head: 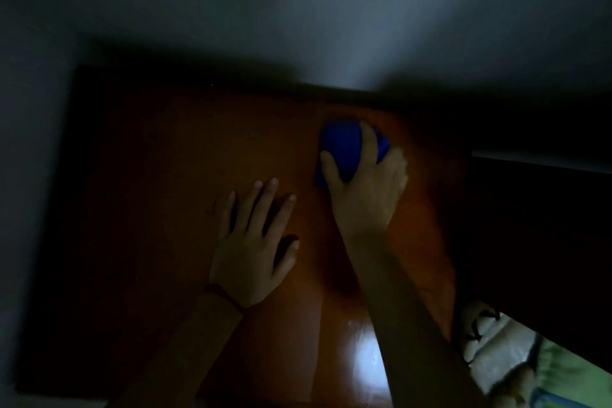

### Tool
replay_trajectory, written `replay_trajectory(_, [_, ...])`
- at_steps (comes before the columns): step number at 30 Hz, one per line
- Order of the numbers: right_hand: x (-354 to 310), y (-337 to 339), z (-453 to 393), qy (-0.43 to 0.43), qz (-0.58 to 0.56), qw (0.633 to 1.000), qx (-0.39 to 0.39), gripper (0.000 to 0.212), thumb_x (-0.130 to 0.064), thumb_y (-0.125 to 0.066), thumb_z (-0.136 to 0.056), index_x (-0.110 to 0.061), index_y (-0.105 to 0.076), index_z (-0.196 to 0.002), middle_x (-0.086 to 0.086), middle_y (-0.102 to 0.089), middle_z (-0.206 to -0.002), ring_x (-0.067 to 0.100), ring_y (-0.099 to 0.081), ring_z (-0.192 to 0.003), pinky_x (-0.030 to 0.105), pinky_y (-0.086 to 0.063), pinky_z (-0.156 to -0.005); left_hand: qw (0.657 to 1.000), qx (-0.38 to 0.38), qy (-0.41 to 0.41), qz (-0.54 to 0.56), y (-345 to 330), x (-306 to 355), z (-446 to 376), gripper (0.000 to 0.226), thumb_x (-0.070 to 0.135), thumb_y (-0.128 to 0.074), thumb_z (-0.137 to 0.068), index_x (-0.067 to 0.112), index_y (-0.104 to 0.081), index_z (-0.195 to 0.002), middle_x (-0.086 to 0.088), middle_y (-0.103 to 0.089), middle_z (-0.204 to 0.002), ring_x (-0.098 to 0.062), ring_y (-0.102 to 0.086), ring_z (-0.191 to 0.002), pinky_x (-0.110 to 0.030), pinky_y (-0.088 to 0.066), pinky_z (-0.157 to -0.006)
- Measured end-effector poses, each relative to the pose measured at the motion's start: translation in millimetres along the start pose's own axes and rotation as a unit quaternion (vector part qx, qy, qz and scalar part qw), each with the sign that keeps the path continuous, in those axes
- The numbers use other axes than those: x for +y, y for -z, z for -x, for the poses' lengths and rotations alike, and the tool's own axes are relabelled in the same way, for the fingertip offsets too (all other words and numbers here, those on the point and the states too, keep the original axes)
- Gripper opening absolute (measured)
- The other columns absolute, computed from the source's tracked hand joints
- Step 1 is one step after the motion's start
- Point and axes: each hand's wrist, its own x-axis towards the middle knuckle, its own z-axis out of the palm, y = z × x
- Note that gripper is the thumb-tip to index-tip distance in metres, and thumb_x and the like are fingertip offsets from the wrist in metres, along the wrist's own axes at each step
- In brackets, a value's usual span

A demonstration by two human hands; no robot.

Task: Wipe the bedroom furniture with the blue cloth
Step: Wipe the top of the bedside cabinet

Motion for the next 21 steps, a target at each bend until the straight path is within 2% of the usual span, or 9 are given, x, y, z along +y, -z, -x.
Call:
replay_trajectory(3, [1.2, 1.0, 59.2, -0.016, 0.015, 1.000, -0.008, 0.065, -0.058, -0.045, -0.079, -0.020, -0.039, -0.132, 0.020, -0.052, -0.106, 0.033, -0.051, -0.092, 0.038, -0.037, -0.081, 1.000, 0.003, -0.003, 0.007, -0.4, -1.9, 1.4, 0.056, 0.042, -0.042, -0.089, 0.013, -0.038, -0.137, -0.020, -0.039, -0.144, -0.034, -0.028, -0.134, -0.055, -0.015, -0.108])
replay_trajectory(5, [-1.2, -2.5, 58.2, -0.013, 0.013, 1.000, 0.007, 0.064, -0.057, -0.045, -0.078, -0.018, -0.043, -0.129, 0.021, -0.053, -0.105, 0.035, -0.052, -0.091, 0.042, -0.041, -0.081, 1.000, 0.003, -0.009, 0.014, 0.0, -2.2, 2.1, 0.056, 0.042, -0.042, -0.090, 0.012, -0.038, -0.137, -0.021, -0.039, -0.143, -0.033, -0.027, -0.134, -0.053, -0.014, -0.109])
replay_trajectory(9, [-17.6, -12.2, 5.3, -0.009, 0.010, 1.000, 0.013, 0.063, -0.052, -0.052, -0.084, -0.016, -0.039, -0.134, 0.021, -0.047, -0.117, 0.035, -0.044, -0.105, 0.039, -0.032, -0.089, 1.000, 0.000, -0.017, 0.013, 2.2, -3.1, 13.1, 0.057, 0.041, -0.044, -0.088, 0.009, -0.042, -0.135, -0.022, -0.042, -0.141, -0.034, -0.030, -0.133, -0.052, -0.015, -0.108])
replay_trajectory(11, [-17.9, -13.7, 5.4, -0.011, 0.012, 1.000, 0.016, 0.063, -0.052, -0.051, -0.085, -0.017, -0.036, -0.136, 0.020, -0.046, -0.119, 0.034, -0.043, -0.106, 0.039, -0.031, -0.089, 1.000, 0.005, -0.015, 0.015, 5.2, -2.6, 27.5, 0.058, 0.041, -0.045, -0.087, 0.009, -0.042, -0.135, -0.021, -0.042, -0.142, -0.033, -0.030, -0.133, -0.053, -0.016, -0.108])
replay_trajectory(15, [8.1, -8.0, 100.0, -0.004, 0.034, 0.999, 0.036, 0.063, -0.054, -0.048, -0.082, -0.015, -0.042, -0.130, 0.022, -0.053, -0.103, 0.036, -0.052, -0.090, 0.040, -0.038, -0.080, 1.000, 0.001, -0.015, 0.027, 10.4, -4.4, 67.0, 0.057, 0.043, -0.043, -0.089, 0.012, -0.038, -0.137, -0.019, -0.039, -0.144, -0.033, -0.029, -0.134, -0.054, -0.018, -0.108])
replay_trajectory(17, [15.1, -4.2, 149.9, -0.021, 0.039, 0.999, 0.022, 0.063, -0.055, -0.046, -0.080, -0.014, -0.044, -0.127, 0.023, -0.054, -0.097, 0.036, -0.053, -0.082, 0.037, -0.035, -0.075, 0.999, -0.011, -0.020, 0.024, 8.4, -6.6, 87.1, 0.055, 0.046, -0.035, -0.094, 0.013, -0.036, -0.138, -0.016, -0.034, -0.146, -0.032, -0.029, -0.135, -0.054, -0.018, -0.108])
replay_trajectory(19, [14.5, -5.6, 154.9, -0.018, 0.040, 0.999, 0.020, 0.062, -0.055, -0.046, -0.079, -0.013, -0.046, -0.125, 0.023, -0.054, -0.094, 0.036, -0.053, -0.080, 0.038, -0.036, -0.073, 0.999, -0.026, -0.030, 0.018, 6.1, -8.6, 100.4, 0.055, 0.047, -0.031, -0.095, 0.014, -0.035, -0.139, -0.016, -0.033, -0.147, -0.032, -0.028, -0.135, -0.053, -0.016, -0.109])
replay_trajectory(21, [5.7, -9.8, 128.1, -0.006, 0.043, 0.998, 0.047, 0.062, -0.054, -0.048, -0.080, -0.012, -0.048, -0.125, 0.024, -0.054, -0.096, 0.037, -0.052, -0.083, 0.040, -0.039, -0.076, 0.999, -0.027, -0.042, 0.008, 3.4, -11.0, 102.9, 0.057, 0.045, -0.038, -0.090, 0.014, -0.035, -0.138, -0.018, -0.037, -0.146, -0.032, -0.027, -0.135, -0.053, -0.015, -0.108])
